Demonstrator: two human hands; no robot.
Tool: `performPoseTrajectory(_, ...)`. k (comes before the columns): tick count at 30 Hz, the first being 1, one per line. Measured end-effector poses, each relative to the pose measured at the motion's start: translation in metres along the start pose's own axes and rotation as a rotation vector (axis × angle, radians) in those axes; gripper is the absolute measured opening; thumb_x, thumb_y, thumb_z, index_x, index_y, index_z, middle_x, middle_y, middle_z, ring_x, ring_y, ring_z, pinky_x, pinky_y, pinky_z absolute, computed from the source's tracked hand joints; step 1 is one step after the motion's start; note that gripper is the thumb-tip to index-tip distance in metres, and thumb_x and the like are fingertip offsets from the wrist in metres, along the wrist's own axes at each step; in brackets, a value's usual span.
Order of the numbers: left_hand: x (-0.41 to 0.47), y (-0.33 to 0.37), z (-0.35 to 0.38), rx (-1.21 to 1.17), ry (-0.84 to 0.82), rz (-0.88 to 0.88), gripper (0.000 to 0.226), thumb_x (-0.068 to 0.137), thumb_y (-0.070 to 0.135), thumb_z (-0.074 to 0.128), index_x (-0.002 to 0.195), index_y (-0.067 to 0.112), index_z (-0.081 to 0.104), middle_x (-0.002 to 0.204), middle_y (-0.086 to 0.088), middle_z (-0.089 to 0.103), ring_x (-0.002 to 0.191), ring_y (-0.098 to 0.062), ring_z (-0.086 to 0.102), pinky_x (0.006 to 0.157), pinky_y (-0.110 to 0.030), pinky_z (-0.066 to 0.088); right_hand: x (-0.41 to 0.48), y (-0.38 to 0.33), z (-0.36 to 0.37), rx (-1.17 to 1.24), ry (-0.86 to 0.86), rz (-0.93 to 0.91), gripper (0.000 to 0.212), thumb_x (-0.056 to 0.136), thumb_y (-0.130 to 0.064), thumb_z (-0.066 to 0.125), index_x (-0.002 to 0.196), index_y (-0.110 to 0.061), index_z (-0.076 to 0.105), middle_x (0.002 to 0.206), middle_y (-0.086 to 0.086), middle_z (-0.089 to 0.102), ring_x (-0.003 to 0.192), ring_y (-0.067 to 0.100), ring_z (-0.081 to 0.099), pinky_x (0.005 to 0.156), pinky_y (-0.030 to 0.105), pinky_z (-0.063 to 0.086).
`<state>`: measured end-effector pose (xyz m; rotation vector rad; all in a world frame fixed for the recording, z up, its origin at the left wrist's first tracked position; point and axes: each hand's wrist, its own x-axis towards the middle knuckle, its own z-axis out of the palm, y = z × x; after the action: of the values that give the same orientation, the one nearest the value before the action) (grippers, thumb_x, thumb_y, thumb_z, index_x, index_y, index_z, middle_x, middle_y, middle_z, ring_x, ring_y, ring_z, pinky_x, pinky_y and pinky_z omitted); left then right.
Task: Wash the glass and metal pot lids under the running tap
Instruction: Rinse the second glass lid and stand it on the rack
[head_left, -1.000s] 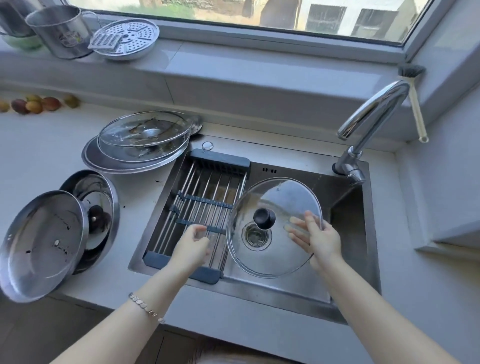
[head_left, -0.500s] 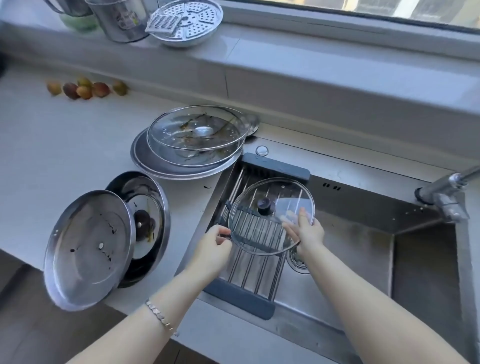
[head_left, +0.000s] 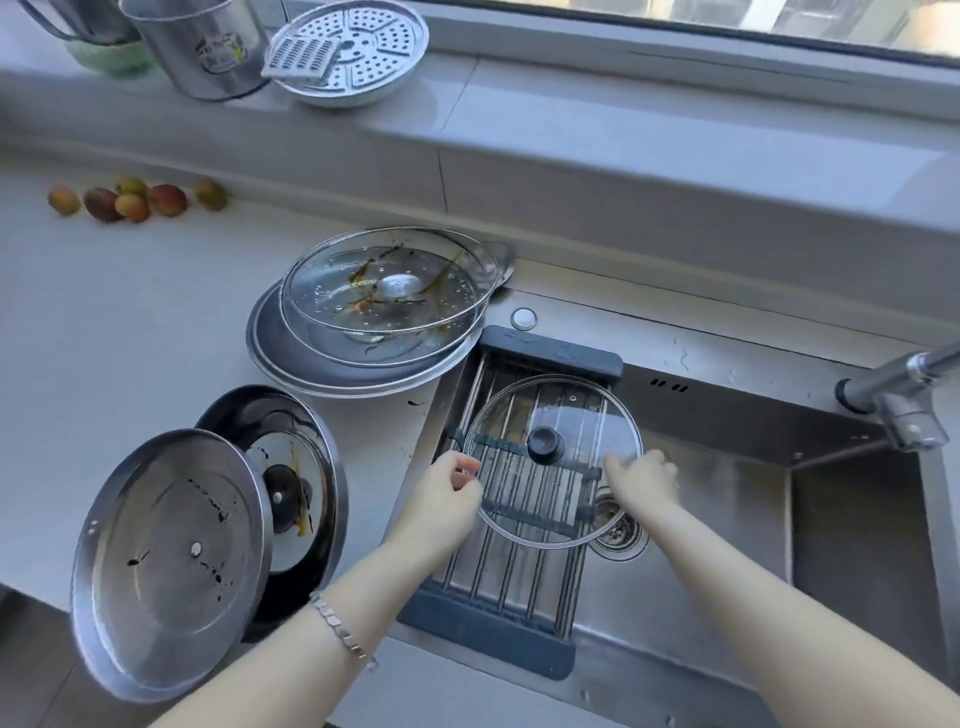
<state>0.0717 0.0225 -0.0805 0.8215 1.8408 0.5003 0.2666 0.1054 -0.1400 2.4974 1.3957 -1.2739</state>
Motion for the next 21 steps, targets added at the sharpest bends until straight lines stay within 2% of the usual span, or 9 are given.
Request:
performPoseTrajectory(2, 0.006, 0.015, -0.006, -0.1, 0.088, 0.041, 0.027, 0.091, 0.008, 0.041, 0.115, 0.017, 0.049, 0.104, -0.002, 0.058, 0.088, -0.022, 0.066, 0.086, -0.041, 0.054, -0.005, -0.01, -0.014, -0.173, 0.012, -0.108, 0.05, 0.089, -0.026, 0.048, 0.13, 0.001, 0.038, 0.136, 0.023, 0.031, 0.127, 0.036, 0.029, 0.103, 0.038, 0.03)
performPoseTrajectory(6, 0.029, 0.056, -0.043, -0.66, 0.379, -0.019, 0.05, 0.092, 0.003, 0.042, 0.139, 0.005, 0.024, 0.108, -0.013, 0.055, 0.084, -0.018, 0.063, 0.084, -0.032, 0.052, -0.023, -0.047, -0.042, -0.289, -0.075, -0.378, 0.043, 0.09, -0.026, 0.046, 0.131, -0.014, 0.045, 0.137, 0.014, 0.034, 0.13, 0.03, 0.025, 0.103, 0.037, 0.03)
performPoseTrajectory(8, 0.042, 0.074, -0.064, -0.841, 0.442, -0.091, 0.047, 0.094, 0.007, 0.043, 0.138, -0.001, 0.028, 0.101, -0.012, 0.055, 0.082, -0.018, 0.062, 0.087, -0.031, 0.052, -0.03, -0.061, -0.052, -0.298, -0.112, -0.473, 0.039, 0.092, -0.027, 0.045, 0.129, -0.017, 0.049, 0.134, 0.011, 0.041, 0.128, 0.028, 0.032, 0.101, 0.035, 0.033)
performPoseTrajectory(11, 0.06, 0.091, -0.089, -1.096, 0.386, -0.201, 0.038, 0.096, 0.011, 0.045, 0.132, -0.001, 0.04, 0.103, -0.018, 0.05, 0.086, -0.023, 0.062, 0.084, -0.033, 0.054, -0.042, -0.075, -0.059, -0.261, -0.122, -0.58, 0.034, 0.091, -0.028, 0.048, 0.123, -0.018, 0.055, 0.128, 0.006, 0.051, 0.122, 0.022, 0.043, 0.101, 0.033, 0.038)
performPoseTrajectory(13, 0.069, 0.092, -0.097, -1.125, 0.316, -0.256, 0.035, 0.096, 0.014, 0.048, 0.129, 0.005, 0.043, 0.099, -0.018, 0.052, 0.074, -0.018, 0.06, 0.075, -0.03, 0.057, -0.051, -0.079, -0.06, -0.227, -0.154, -0.598, 0.031, 0.091, -0.029, 0.048, 0.119, -0.019, 0.057, 0.123, 0.003, 0.055, 0.115, 0.018, 0.05, 0.095, 0.03, 0.041)
performPoseTrajectory(14, 0.073, 0.091, -0.098, -1.075, 0.289, -0.273, 0.032, 0.095, 0.016, 0.049, 0.125, 0.007, 0.044, 0.094, -0.015, 0.055, 0.068, -0.015, 0.058, 0.064, -0.024, 0.057, -0.055, -0.078, -0.06, -0.223, -0.178, -0.596, 0.03, 0.092, -0.03, 0.048, 0.118, -0.019, 0.057, 0.12, 0.001, 0.056, 0.111, 0.017, 0.053, 0.089, 0.028, 0.043)
performPoseTrajectory(16, 0.08, 0.086, -0.097, -0.967, 0.275, -0.297, 0.026, 0.095, 0.021, 0.05, 0.119, 0.01, 0.047, 0.089, -0.008, 0.061, 0.059, -0.009, 0.052, 0.042, -0.016, 0.048, -0.063, -0.075, -0.059, -0.233, -0.22, -0.573, 0.029, 0.093, -0.031, 0.047, 0.117, -0.02, 0.056, 0.116, -0.001, 0.058, 0.104, 0.017, 0.056, 0.082, 0.026, 0.043)
performPoseTrajectory(17, 0.083, 0.083, -0.097, -0.931, 0.277, -0.304, 0.026, 0.096, 0.021, 0.048, 0.119, 0.011, 0.047, 0.09, -0.006, 0.064, 0.058, -0.009, 0.05, 0.038, -0.016, 0.045, -0.065, -0.072, -0.059, -0.225, -0.235, -0.558, 0.028, 0.093, -0.03, 0.046, 0.117, -0.02, 0.056, 0.114, -0.002, 0.06, 0.101, 0.016, 0.057, 0.081, 0.026, 0.043)
performPoseTrajectory(21, 0.088, 0.086, -0.1, -0.922, 0.231, -0.288, 0.02, 0.099, 0.011, 0.037, 0.117, 0.005, 0.042, 0.125, -0.016, 0.06, 0.066, -0.017, 0.056, 0.035, -0.016, 0.047, -0.071, -0.059, -0.058, -0.083, -0.292, -0.476, 0.024, 0.092, -0.025, 0.047, 0.113, -0.02, 0.056, 0.093, -0.012, 0.059, 0.079, 0.014, 0.058, 0.069, 0.024, 0.046)
